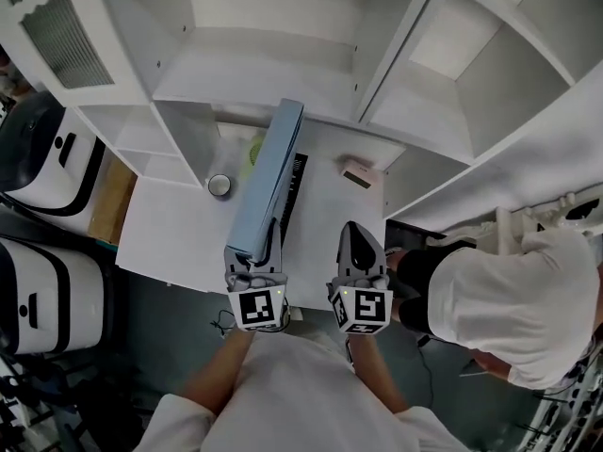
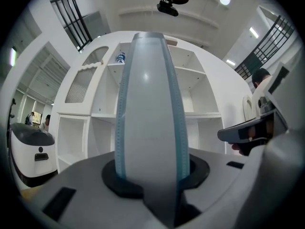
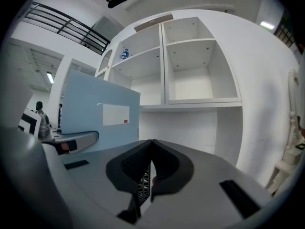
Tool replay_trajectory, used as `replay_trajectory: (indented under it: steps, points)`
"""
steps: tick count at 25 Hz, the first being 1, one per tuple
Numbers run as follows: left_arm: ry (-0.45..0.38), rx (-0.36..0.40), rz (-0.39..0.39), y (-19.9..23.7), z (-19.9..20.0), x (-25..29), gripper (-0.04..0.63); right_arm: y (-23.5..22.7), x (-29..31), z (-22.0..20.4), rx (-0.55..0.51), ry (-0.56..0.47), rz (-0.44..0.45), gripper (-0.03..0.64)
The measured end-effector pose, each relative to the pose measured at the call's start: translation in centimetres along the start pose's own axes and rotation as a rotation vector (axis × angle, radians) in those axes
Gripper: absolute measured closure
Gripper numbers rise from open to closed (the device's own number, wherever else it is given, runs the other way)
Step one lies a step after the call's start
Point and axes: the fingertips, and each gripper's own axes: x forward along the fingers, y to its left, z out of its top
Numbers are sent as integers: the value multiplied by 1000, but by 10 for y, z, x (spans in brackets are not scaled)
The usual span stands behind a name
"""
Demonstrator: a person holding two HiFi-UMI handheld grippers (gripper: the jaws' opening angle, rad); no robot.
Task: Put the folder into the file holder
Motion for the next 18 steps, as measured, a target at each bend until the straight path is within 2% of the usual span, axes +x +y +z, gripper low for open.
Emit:
replay_trajectory:
  steps: [5, 18]
  points:
    - [-11, -8, 28, -10, -27, 8, 453, -15, 4, -14, -1, 11, 33, 624]
    - [6, -32, 43, -5, -101, 20, 453, -33, 6, -55, 17, -3, -2, 624]
